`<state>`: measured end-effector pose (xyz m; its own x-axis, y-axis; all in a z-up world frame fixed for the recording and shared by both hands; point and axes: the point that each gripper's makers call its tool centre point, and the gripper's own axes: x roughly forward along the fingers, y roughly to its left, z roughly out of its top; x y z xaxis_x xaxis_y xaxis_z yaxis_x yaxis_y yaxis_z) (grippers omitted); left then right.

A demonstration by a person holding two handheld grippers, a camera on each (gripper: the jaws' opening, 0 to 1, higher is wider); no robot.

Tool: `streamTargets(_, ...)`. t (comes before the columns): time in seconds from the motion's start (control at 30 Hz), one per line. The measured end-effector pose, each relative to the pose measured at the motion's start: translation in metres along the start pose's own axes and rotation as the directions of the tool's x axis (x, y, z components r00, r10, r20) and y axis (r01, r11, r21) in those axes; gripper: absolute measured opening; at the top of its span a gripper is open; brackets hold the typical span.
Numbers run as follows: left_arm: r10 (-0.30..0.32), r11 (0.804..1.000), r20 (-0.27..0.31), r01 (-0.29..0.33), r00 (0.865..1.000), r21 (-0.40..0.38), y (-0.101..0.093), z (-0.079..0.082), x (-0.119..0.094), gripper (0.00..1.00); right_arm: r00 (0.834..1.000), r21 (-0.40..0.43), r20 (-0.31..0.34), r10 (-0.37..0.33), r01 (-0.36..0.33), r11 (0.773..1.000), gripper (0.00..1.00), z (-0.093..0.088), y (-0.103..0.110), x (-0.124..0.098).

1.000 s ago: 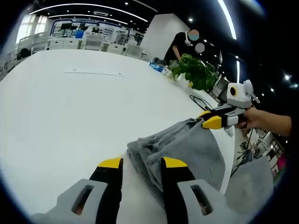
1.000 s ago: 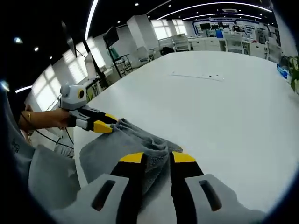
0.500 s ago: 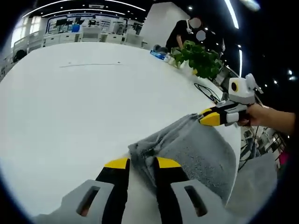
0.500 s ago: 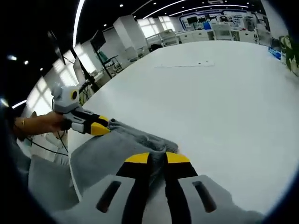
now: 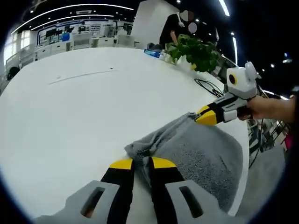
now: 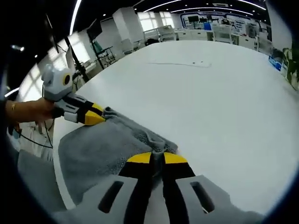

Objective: Fold the towel on the table until its edges align and the towel forms a compact rectangular stack.

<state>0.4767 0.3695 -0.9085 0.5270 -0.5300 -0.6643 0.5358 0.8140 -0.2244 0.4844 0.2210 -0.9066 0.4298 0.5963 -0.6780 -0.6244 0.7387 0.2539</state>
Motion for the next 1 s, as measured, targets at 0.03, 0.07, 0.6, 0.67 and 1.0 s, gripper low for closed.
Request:
streamTargets(0.03, 0.002, 1.000, 0.003, -0.002, 1.000, -0.001, 0.001, 0.002, 0.001, 0.13, 1.000, 0.003, 0.000, -0.001, 0.001, 1.000, 0.04, 0.000, -0.001, 0.000)
streamTargets(0.07, 0.007, 1.000, 0.005, -0.007, 1.000, 0.027, 0.002, 0.006, 0.004, 0.12, 1.000, 0.006, 0.001, -0.007, 0.007, 1.000, 0.04, 0.002, -0.003, 0.001)
streamTargets(0.6, 0.005, 0.999, 0.046, -0.008, 0.999, 0.050, 0.010, 0.021, 0.018, 0.11, 0.998, 0.065, 0.058, -0.040, 0.037, 0.997, 0.04, 0.016, -0.020, 0.009)
streamTargets(0.67, 0.004, 0.999, 0.044, -0.006, 0.999, 0.045, 0.011, 0.022, 0.019, 0.11, 0.998, 0.100, 0.050, -0.040, 0.035, 0.994, 0.04, 0.018, -0.021, 0.009)
streamTargets(1.0, 0.059, 0.996, 0.018, -0.059, 0.998, 0.063, 0.011, 0.027, 0.013, 0.13, 0.996, 0.113, 0.063, -0.069, 0.062, 0.992, 0.06, 0.022, -0.017, 0.003)
